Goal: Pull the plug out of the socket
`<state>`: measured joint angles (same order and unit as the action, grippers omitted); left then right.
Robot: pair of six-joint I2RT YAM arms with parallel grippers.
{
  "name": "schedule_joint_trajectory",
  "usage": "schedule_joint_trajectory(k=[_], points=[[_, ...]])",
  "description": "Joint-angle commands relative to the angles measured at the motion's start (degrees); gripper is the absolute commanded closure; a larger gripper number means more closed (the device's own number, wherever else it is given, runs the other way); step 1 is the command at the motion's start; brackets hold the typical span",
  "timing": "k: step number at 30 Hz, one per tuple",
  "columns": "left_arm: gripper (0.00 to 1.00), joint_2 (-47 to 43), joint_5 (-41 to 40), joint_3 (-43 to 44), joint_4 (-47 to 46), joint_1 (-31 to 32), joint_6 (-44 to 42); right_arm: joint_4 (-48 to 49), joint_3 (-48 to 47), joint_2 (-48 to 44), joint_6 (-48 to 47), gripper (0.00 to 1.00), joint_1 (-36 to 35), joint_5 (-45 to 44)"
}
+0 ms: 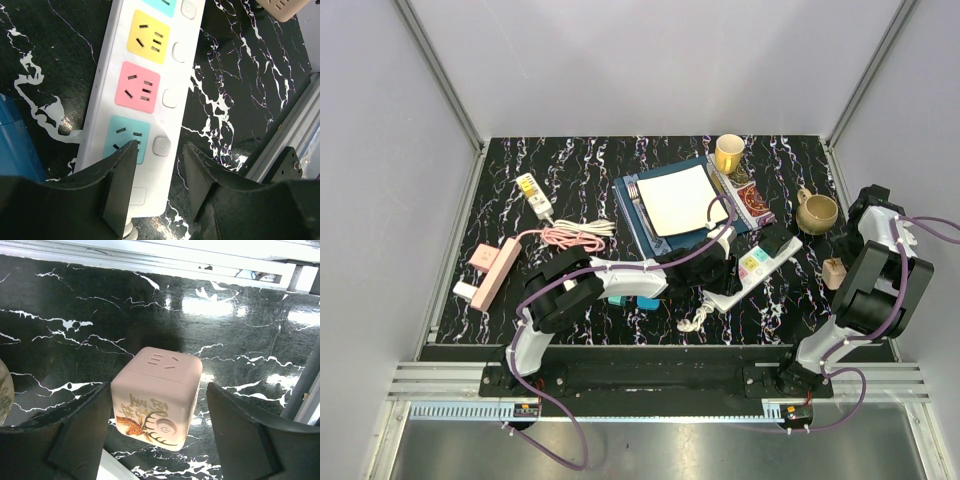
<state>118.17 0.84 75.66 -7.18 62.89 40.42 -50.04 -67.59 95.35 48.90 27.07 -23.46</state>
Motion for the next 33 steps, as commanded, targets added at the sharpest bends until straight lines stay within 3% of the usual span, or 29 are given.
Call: schedule_joint_trajectory(k=[1, 10, 16, 24, 33], points=[[0.5, 4.35, -2.78, -3.59, 15.0, -0.05, -2.1, 1.53, -1.58, -1.48, -2.23, 0.15, 0.18, 0.79], [0.5, 3.82, -3.13, -3.68, 15.35, -0.05, -2.37, 0.65, -3.68, -6.83, -5.57, 0.03, 0.18, 2.28], [0.5, 3.38, -3.3, -4.73, 14.65, -0.05, -2.1, 0.2, -5.62, -12.37, -8.38, 0.02, -0.7, 8.32], [0.5, 3.38, -3.21, -4.99, 14.3, -0.05, -1.93, 1.35, -8.52, -13.0, -16.47, 0.03, -12.99, 20.9], [0.5, 3.12, -3.57, -5.34, 14.12, -0.05, -1.75, 1.88, -7.82, -7.38, -16.39, 0.03, -20.04, 22.32]])
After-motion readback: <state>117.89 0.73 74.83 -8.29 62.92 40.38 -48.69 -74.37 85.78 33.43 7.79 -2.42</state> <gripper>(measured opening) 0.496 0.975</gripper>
